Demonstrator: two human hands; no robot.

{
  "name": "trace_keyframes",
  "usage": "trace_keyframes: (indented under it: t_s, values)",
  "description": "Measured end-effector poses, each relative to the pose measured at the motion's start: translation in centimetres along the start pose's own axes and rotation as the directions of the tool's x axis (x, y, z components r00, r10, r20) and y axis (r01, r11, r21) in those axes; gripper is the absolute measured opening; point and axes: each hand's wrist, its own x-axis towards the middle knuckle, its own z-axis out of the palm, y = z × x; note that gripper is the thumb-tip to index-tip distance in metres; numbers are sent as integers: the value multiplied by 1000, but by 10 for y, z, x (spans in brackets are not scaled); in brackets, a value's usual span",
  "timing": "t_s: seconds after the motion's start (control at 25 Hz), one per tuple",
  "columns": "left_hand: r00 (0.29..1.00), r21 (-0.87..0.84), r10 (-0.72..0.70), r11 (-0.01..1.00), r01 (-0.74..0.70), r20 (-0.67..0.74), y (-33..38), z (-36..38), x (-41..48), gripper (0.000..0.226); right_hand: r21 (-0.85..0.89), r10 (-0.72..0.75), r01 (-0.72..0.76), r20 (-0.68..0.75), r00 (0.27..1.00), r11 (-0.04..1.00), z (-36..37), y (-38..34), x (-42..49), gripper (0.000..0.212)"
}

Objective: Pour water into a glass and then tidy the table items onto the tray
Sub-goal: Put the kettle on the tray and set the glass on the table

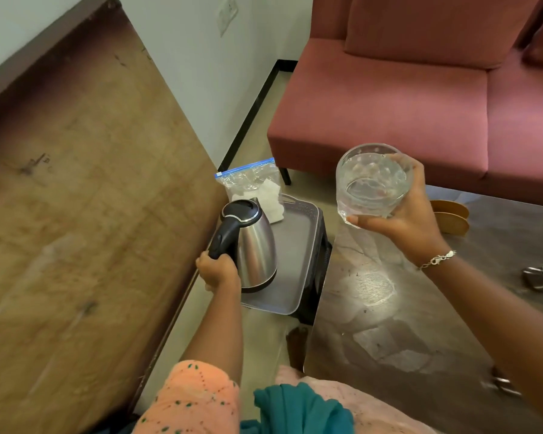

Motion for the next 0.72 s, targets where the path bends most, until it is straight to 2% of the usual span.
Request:
trace_keyframes:
  t_s: [0.28, 0.44, 0.72]
  values:
    - [997, 31, -5, 999, 7, -83, 18, -2, -7, 37, 22, -32, 32, -17, 999, 999, 19, -6, 27, 92]
    - [997, 81, 17, 997, -11, -81, 13, 3, -9, 29, 4, -31, 31, -28, 999, 1000, 22, -6, 35, 93]
    - [999, 82, 1, 997, 3, -47, -5, 2, -4, 28, 24, -25, 25, -36, 999, 999, 23, -2, 41, 94]
